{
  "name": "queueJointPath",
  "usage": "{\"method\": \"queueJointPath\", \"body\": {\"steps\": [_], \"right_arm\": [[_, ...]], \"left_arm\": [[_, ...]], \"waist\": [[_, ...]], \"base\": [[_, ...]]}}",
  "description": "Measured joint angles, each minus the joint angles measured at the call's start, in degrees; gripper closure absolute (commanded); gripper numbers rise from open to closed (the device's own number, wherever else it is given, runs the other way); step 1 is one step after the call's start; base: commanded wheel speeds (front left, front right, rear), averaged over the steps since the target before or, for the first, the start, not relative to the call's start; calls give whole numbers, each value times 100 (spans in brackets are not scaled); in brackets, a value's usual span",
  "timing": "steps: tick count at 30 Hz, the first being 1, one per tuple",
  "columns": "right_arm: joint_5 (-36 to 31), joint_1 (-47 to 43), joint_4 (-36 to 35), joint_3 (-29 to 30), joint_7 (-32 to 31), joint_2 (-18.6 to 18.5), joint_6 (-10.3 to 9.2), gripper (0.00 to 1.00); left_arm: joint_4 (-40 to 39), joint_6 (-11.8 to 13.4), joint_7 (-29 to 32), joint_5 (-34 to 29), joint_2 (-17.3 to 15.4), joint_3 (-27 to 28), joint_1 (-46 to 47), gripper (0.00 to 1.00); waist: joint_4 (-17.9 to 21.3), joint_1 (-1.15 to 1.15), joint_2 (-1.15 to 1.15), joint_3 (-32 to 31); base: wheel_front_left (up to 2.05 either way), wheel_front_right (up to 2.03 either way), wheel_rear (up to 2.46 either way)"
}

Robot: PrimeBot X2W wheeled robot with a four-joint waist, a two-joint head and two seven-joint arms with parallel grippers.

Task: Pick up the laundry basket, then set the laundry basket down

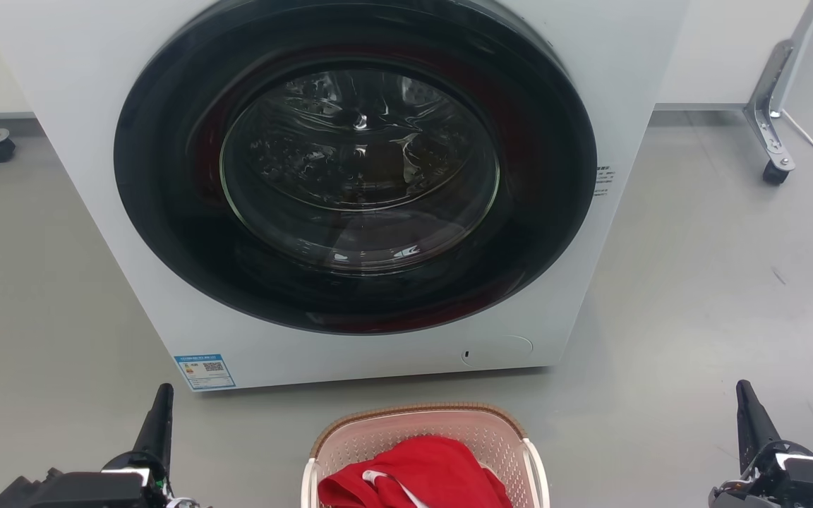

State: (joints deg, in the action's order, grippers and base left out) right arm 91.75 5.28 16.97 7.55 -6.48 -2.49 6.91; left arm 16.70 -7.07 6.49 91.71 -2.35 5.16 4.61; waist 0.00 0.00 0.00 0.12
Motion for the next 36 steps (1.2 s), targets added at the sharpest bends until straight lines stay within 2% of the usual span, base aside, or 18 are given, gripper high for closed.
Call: {"method": "queueJointPath", "body": {"steps": [27,28,36], "right_arm": [[0,0,0,-1,0,0,0,100],[0,-7,21,-4,0,2,-2,0],[-1,-291,334,-116,62,111,-29,0]], "left_arm": [[0,0,0,0,0,0,0,100],[16,2,-1,-1,4,-3,-11,0],[303,9,-63,-2,80,-101,-370,0]], "waist": [[0,0,0,0],[0,0,0,0],[-1,0,0,-1]], "base": [[0,0,0],[0,0,0],[0,0,0]]}}
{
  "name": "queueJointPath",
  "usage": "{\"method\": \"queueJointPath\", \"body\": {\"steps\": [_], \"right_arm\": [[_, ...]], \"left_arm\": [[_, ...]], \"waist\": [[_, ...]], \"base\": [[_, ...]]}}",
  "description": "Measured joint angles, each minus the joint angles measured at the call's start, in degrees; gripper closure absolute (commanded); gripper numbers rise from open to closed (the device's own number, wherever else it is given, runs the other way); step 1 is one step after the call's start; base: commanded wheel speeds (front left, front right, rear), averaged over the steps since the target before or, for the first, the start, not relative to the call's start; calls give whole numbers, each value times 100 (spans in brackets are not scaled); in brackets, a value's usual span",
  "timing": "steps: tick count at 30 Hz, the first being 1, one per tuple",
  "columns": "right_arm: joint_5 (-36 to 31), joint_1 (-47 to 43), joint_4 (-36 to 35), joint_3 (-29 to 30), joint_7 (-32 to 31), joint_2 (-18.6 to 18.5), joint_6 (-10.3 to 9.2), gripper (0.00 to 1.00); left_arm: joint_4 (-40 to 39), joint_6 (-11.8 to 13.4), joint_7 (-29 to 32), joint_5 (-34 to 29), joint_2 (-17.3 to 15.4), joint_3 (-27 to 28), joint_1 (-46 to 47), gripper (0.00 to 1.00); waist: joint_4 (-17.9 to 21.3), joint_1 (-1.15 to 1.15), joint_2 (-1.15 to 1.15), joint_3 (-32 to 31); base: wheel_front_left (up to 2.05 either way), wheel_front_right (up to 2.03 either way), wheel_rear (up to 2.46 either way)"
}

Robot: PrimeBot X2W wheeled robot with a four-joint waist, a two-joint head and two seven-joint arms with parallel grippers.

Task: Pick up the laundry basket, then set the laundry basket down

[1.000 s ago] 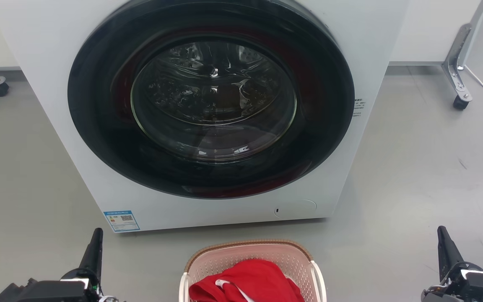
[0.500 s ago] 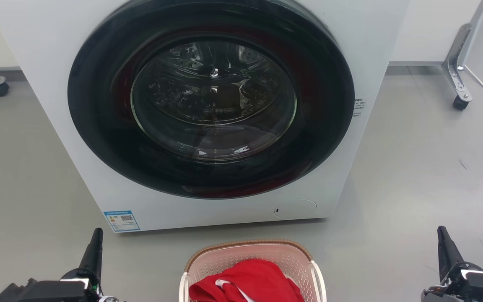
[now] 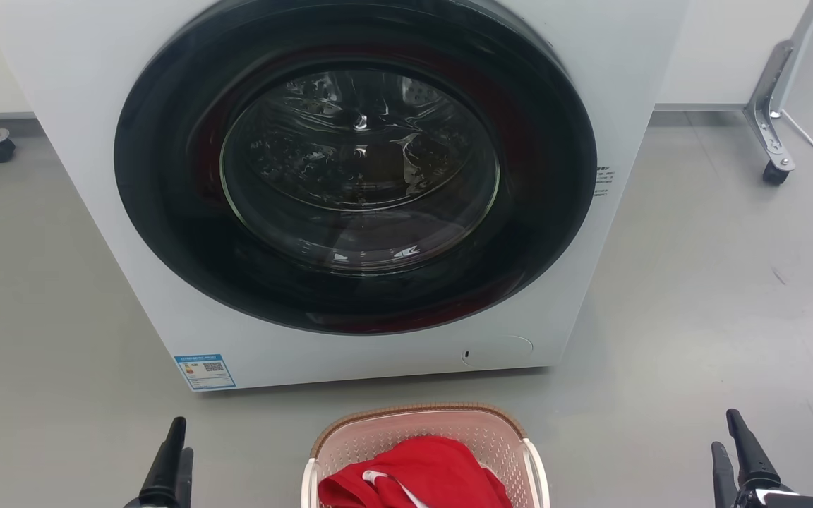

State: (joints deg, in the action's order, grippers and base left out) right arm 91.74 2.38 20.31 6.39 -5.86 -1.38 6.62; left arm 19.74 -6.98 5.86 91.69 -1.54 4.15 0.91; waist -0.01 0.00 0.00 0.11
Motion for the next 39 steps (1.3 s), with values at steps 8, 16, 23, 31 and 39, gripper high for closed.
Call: {"method": "queueJointPath", "body": {"steps": [8,16,23,31,39], "right_arm": [[-121,-1,-100,-116,159,0,-19,0],[-639,-3,-275,-209,346,-1,-227,0],[-1252,-4,-445,-354,453,-3,-319,0],[-2140,-63,-686,-571,626,-13,-426,0],[-3137,-68,-870,-870,803,-133,-564,0]], "left_arm": [[-136,21,-154,-78,-2,-157,-1,0],[-355,138,-347,-419,-5,-289,-3,0],[-515,254,-456,-835,-12,-419,-3,0],[-744,401,-625,-1634,-15,-628,-8,0],[-945,534,-805,-2688,-96,-904,-8,0]], "waist": [[-8,0,0,2],[-15,0,0,3],[-19,0,0,2],[-27,0,0,0],[-40,0,0,1]], "base": [[0,0,0],[0,0,0],[0,0,0],[0,0,0],[0,0,0]]}}
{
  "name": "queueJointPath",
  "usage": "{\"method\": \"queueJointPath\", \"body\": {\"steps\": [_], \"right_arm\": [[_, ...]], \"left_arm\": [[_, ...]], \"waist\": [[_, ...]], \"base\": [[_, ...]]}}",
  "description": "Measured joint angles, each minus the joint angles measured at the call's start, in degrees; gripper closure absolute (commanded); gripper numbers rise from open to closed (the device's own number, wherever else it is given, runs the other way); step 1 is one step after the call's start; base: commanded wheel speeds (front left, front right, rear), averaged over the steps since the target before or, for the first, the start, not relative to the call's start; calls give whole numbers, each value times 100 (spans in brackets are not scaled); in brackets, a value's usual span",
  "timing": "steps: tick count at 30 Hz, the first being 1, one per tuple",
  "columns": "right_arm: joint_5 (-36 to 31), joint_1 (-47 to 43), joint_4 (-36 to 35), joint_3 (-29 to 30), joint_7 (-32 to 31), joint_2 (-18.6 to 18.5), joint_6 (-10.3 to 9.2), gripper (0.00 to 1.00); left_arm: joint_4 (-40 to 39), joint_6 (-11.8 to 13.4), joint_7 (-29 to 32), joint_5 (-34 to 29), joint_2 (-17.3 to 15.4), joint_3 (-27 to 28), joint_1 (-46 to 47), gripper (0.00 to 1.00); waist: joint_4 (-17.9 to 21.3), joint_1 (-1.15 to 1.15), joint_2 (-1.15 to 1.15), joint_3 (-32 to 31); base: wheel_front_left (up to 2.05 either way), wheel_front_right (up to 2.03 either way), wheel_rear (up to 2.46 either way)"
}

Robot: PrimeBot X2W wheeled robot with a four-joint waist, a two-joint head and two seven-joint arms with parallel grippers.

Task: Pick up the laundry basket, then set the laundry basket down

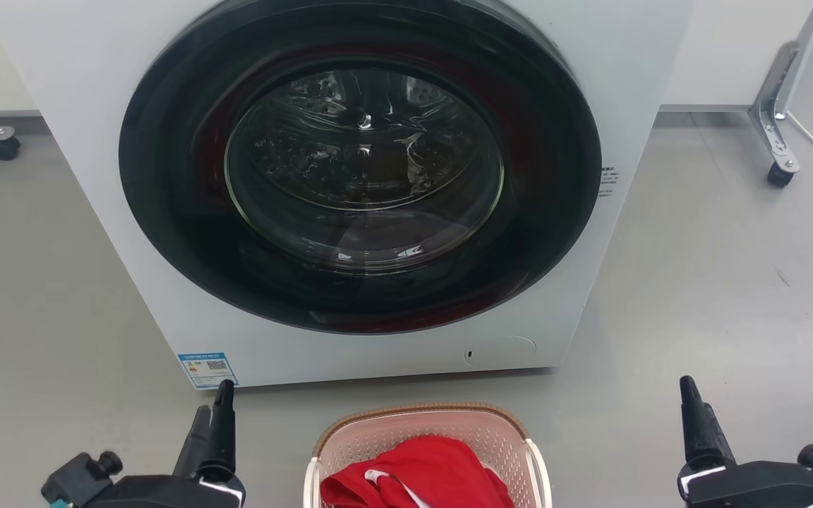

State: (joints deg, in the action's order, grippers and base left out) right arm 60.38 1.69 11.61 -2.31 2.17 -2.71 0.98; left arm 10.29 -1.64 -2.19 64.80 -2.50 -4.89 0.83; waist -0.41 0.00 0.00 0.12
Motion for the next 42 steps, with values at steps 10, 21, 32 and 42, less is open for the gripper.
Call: {"method": "queueJointPath", "body": {"steps": [10,21,32,42], "right_arm": [[-1048,-24,-205,-238,204,-41,-147,0],[-2121,-127,-379,-453,435,-78,-303,0],[-3081,-139,-575,-603,666,-91,-453,0],[-3966,-257,-789,-726,888,-98,-587,0]], "left_arm": [[-189,169,-207,-1388,-245,-391,0,0],[-337,328,-447,-2680,-359,-698,-11,0],[-520,478,-659,-3746,-415,-871,-91,0],[-738,627,-881,-4656,-454,-1013,-197,0]], "waist": [[-10,0,0,4],[-5,0,0,10],[-16,0,0,-12],[-10,0,0,-48]], "base": [[0,0,0],[0,0,0],[0,0,0],[0,0,0]]}}
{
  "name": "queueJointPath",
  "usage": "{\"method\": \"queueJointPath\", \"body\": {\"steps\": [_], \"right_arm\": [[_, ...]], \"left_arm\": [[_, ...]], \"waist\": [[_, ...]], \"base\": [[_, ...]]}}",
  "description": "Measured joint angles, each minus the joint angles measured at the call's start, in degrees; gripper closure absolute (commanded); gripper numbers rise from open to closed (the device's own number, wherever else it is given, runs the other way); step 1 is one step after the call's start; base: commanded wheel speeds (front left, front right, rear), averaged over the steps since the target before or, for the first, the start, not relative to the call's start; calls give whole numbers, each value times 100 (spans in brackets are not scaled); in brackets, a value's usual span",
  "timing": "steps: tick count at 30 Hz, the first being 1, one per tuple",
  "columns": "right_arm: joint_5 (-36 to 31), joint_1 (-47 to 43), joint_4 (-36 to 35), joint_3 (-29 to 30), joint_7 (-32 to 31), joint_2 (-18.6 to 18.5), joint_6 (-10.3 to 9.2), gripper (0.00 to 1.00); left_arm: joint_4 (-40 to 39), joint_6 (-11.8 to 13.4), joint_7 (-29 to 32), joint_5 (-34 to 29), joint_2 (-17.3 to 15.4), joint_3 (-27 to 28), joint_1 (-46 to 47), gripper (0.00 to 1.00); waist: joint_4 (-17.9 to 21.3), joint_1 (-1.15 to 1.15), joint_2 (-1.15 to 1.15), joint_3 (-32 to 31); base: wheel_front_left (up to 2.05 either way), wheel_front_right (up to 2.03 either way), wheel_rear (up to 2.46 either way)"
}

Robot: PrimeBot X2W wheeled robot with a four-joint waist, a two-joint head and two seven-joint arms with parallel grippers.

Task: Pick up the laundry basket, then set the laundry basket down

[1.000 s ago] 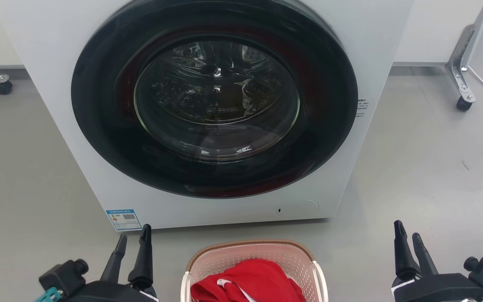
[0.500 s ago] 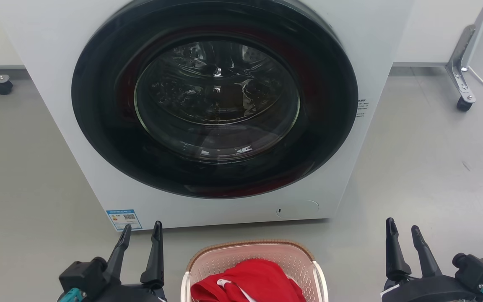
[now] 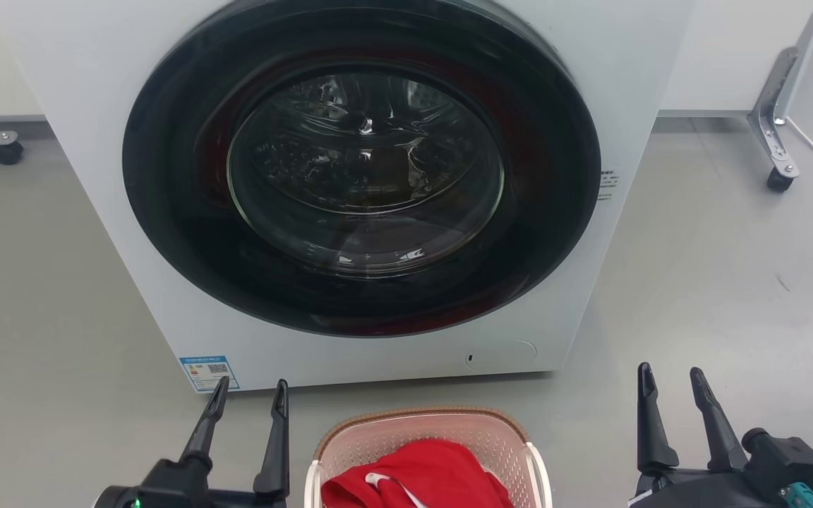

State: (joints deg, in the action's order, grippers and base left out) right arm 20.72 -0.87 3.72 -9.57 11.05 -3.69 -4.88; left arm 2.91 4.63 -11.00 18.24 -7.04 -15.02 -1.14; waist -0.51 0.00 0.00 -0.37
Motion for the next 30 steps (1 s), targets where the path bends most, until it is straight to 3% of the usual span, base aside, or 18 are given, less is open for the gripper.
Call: {"method": "queueJointPath", "body": {"steps": [15,30], "right_arm": [[-1399,-138,-393,-162,324,-4,-224,0],[-1421,-215,-465,-114,324,-2,-225,0]], "left_arm": [[-391,246,-332,-1459,-20,-218,-180,0],[-413,246,-332,-1497,11,-110,-180,0]], "waist": [[-11,0,0,-38],[-8,0,0,-5]], "base": [[0,0,0],[0,0,0]]}}
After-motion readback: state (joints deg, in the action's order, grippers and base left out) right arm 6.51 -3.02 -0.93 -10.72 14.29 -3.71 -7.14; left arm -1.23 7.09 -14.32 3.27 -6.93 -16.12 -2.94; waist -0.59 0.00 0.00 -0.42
